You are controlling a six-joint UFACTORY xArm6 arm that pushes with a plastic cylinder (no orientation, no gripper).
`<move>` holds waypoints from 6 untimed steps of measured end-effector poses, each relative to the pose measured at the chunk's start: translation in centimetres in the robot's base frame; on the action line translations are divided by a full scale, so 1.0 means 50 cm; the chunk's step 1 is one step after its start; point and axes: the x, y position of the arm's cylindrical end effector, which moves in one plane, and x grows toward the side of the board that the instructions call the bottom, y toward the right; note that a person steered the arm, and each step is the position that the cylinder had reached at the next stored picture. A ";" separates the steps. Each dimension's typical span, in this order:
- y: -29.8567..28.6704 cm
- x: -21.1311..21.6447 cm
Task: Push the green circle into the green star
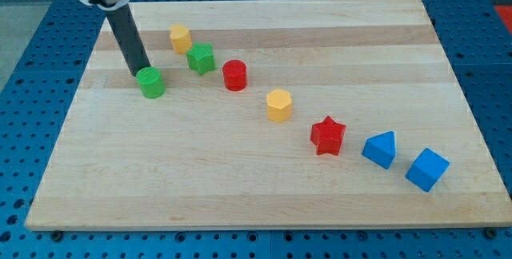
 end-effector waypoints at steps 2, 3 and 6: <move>-0.073 0.030; -0.031 0.082; 0.149 0.013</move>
